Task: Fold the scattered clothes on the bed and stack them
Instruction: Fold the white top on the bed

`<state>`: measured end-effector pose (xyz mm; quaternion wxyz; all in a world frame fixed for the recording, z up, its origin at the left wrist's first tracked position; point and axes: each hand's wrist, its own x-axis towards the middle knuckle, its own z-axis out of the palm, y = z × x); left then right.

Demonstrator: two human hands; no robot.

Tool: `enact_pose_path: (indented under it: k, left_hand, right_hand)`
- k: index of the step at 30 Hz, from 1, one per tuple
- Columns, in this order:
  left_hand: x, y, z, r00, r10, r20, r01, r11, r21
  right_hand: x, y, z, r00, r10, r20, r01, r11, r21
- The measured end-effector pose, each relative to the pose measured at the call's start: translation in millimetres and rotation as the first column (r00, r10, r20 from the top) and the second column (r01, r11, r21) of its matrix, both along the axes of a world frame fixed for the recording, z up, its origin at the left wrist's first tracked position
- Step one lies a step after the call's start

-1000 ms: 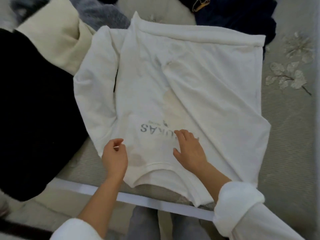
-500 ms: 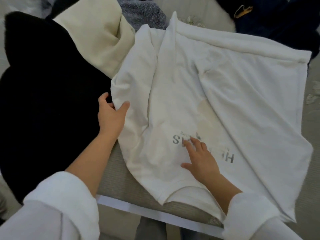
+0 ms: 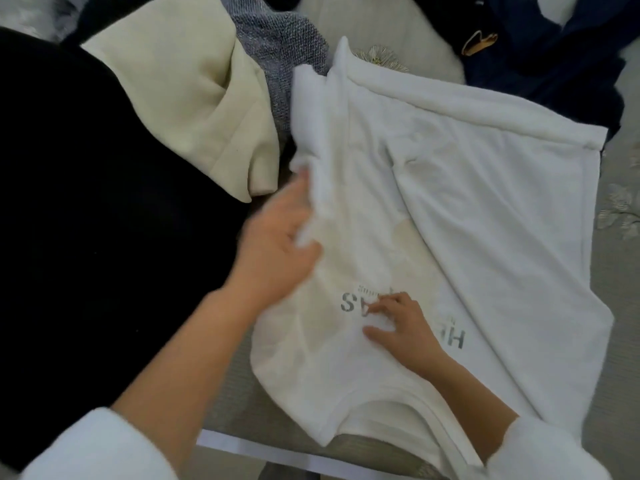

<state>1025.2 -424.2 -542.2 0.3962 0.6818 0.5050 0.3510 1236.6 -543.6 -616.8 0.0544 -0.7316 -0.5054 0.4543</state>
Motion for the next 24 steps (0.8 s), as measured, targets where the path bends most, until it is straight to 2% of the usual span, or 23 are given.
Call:
enact_pose_path:
  k: [1, 2, 3, 4, 6, 9, 11, 12, 14, 16, 18, 19, 20, 21, 22, 23, 24]
  left_hand:
    - [14.4, -8.6, -16.1, 0.96, -0.246, -0.135, 0.253, 0.967, 0.035]
    - [24.8, -18.1, -34.1, 0.859, -0.426, -0.284, 0.443, 0.897, -0.004]
    - [29.0, -29.5, -55.0, 0.738, -0.526, -0.423, 0.539, 0.836, -0.1]
    - [28.2, -41.8, -77.1, 0.644, -0.563, -0.518, 0.551, 0.811, -0.196]
    - [18.9, -64.2, -113.2, 0.573, -0.534, -0.621, 0.518, 0.824, -0.23]
    - [7.8, -75.2, -131.0, 0.574, -0.506, -0.644, 0.515, 0.834, -0.196]
    - [7.0, -76.0, -137.2, 0.579, -0.481, -0.659, 0.518, 0.841, -0.159]
    - [8.4, -75.9, -137.1, 0.586, -0.473, -0.658, 0.519, 0.843, -0.143]
    - [9.2, -77.9, -141.3, 0.606, -0.44, -0.663, 0.508, 0.855, -0.103]
    - [8.2, -79.3, -144.8, 0.616, -0.421, -0.666, 0.491, 0.866, -0.093]
    - [7.7, -80.0, -146.6, 0.634, -0.408, -0.657, 0.485, 0.872, -0.074]
    - [7.4, -80.8, -146.5, 0.643, -0.401, -0.652, 0.479, 0.875, -0.067]
    - [7.4, -81.9, -145.5, 0.654, -0.384, -0.652, 0.458, 0.887, -0.063]
    - [7.7, -82.9, -144.4, 0.666, -0.342, -0.663, 0.414, 0.909, -0.052]
    - [8.5, -83.5, -142.6, 0.681, -0.282, -0.676, 0.346, 0.937, -0.043]
    - [9.9, -83.5, -140.4, 0.697, -0.22, -0.683, 0.259, 0.965, -0.046]
    - [11.2, -83.0, -137.4, 0.716, -0.164, -0.678, 0.169, 0.984, -0.059]
  right_hand:
    - [4.4, 7.0, 3.8, 0.972, -0.215, -0.095, 0.214, 0.977, -0.014]
    - [9.6, 15.3, 7.8, 0.898, -0.415, -0.146, 0.416, 0.909, -0.022]
    - [15.9, 24.1, 11.3, 0.825, -0.547, -0.144, 0.553, 0.833, -0.001]
    - [22.2, 33.0, 14.7, 0.788, -0.605, -0.114, 0.612, 0.79, 0.043]
    - [27.7, 53.6, 21.7, 0.801, -0.595, -0.069, 0.599, 0.793, 0.109]
    - [16.6, 84.9, 26.6, 0.916, -0.4, -0.032, 0.398, 0.895, 0.201]
    - [1.4, 104.2, 23.6, 0.98, -0.175, 0.093, 0.135, 0.935, 0.329]
    - [-8.3, 113.4, 20.3, 0.989, -0.061, 0.133, 0.004, 0.918, 0.397]
    - [-29.8, 128.4, 8.1, 0.962, 0.139, 0.236, -0.237, 0.856, 0.459]
    - [-45.4, 145.0, -9.2, 0.861, 0.259, 0.438, -0.431, 0.829, 0.356]
    - [-56.2, 164.6, -21.2, 0.803, 0.268, 0.533, -0.448, 0.861, 0.241]
    - [-61.1, 175.6, -18.9, 0.859, 0.199, 0.471, -0.344, 0.907, 0.244]
    - [-64.2, 193.3, -15.3, 0.955, 0.032, 0.296, -0.117, 0.954, 0.276]
    - [-64.3, 211.4, -5.8, 0.977, -0.21, 0.034, 0.195, 0.95, 0.243]
    - [-60.5, 228.7, 6.8, 0.865, -0.435, -0.249, 0.475, 0.87, 0.13]
    - [-52.3, 239.8, 23.1, 0.711, -0.538, -0.453, 0.617, 0.786, 0.033]
    - [-40.3, 247.6, 37.1, 0.585, -0.555, -0.591, 0.69, 0.724, 0.004]
